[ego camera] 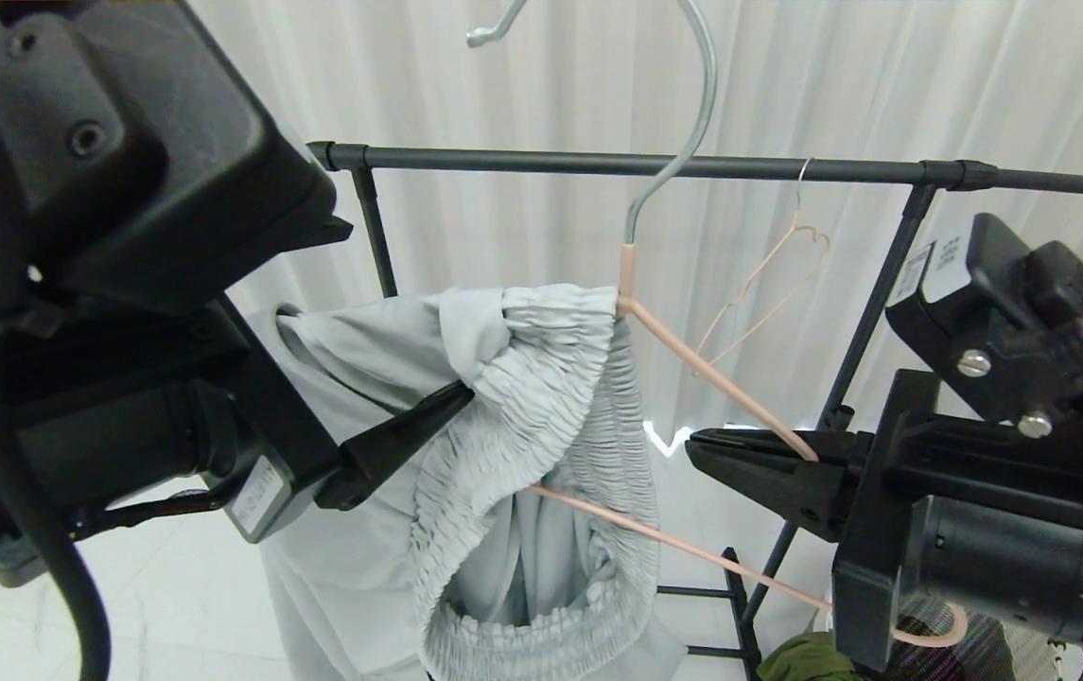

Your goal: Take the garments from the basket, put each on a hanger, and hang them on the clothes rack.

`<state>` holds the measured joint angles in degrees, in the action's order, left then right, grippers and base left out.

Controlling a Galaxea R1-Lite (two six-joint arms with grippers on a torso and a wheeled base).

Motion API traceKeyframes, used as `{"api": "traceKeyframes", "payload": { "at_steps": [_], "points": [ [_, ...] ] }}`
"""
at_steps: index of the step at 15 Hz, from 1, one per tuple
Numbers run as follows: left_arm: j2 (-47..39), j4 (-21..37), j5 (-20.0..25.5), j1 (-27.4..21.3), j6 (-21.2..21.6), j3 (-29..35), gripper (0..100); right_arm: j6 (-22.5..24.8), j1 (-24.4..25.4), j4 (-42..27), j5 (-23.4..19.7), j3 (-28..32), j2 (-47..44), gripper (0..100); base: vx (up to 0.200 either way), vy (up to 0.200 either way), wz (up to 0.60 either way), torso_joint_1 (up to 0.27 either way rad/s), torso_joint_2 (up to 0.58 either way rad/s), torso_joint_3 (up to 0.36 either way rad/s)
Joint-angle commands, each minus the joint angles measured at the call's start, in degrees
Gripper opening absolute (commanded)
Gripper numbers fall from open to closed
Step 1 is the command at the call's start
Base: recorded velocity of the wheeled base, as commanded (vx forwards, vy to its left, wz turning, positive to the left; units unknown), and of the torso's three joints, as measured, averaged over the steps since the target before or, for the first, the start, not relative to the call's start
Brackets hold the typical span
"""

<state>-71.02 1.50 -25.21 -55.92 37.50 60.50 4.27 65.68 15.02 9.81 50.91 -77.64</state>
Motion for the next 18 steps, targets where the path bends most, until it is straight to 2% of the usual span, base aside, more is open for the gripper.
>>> {"api": "traceKeyframes", "payload": {
  "at_steps": [1, 6, 13, 14, 18],
  "points": [
    [-1.31, -0.53, -0.01, 0.02, -0.06, -0.12, 0, 0.04, 0.15, 0.01, -0.15, -0.02, 0.12, 0, 0.0, 0.0, 0.0, 0.0, 0.0, 0.0],
    [-2.72, -2.55, 1.3, 0.02, 0.03, -0.56, 0, 1.8, 0.32, -3.07, -3.75, 0.07, 2.5, 0, 0.0, 0.0, 0.0, 0.0, 0.0, 0.0],
    [-2.28, -2.55, 2.45, 0.02, 0.12, -1.97, 0, 1.8, 0.32, -3.68, -3.84, 0.42, 2.85, 0, 0.0, 0.0, 0.0, 0.0, 0.0, 0.0],
    [-2.37, -2.64, 2.36, 0.02, 0.03, -1.88, 0, 1.8, 0.32, -3.68, -3.75, 0.33, 2.85, 100, 0.0, 0.0, 0.0, 0.0, 0.0, 0.0],
    [-2.81, -6.07, 1.66, 1.95, 0.38, -2.85, 0, 1.8, 0.15, -3.33, -3.4, 0.16, 3.46, 100, 0.0, 0.0, 0.0, 0.0, 0.0, 0.0]
  ]
}}
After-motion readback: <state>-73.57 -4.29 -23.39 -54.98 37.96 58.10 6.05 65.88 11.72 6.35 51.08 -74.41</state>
